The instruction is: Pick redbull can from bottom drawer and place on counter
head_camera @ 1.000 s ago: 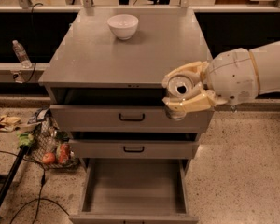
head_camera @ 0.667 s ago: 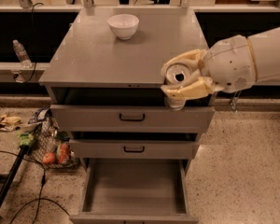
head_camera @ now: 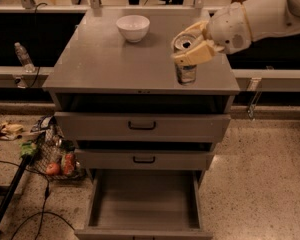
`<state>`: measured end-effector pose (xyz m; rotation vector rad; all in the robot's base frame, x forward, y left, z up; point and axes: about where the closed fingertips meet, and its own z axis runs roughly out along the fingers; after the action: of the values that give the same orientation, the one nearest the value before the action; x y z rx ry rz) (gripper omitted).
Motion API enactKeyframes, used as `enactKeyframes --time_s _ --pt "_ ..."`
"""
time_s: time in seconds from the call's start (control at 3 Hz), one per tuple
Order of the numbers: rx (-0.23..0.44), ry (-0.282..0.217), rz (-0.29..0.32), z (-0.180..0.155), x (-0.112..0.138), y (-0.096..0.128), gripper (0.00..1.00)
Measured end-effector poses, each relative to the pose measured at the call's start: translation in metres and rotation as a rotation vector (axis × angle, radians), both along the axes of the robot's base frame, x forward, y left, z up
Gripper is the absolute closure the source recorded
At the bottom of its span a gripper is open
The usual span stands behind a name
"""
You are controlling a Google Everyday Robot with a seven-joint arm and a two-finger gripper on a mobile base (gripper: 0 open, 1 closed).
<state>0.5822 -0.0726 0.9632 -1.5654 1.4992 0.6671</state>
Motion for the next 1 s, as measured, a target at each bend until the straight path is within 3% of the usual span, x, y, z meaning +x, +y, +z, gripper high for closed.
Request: enactKeyframes --time_s 0.33,0.67,1.0 --pt "0.004 0.024 0.026 0.001 0.049 0.022 1.00" --pt "0.056 0.012 0.021 0.014 0.091 0.037 1.00" --pt "0.125 0.030 -0.001 0.018 0.125 0.041 1.00"
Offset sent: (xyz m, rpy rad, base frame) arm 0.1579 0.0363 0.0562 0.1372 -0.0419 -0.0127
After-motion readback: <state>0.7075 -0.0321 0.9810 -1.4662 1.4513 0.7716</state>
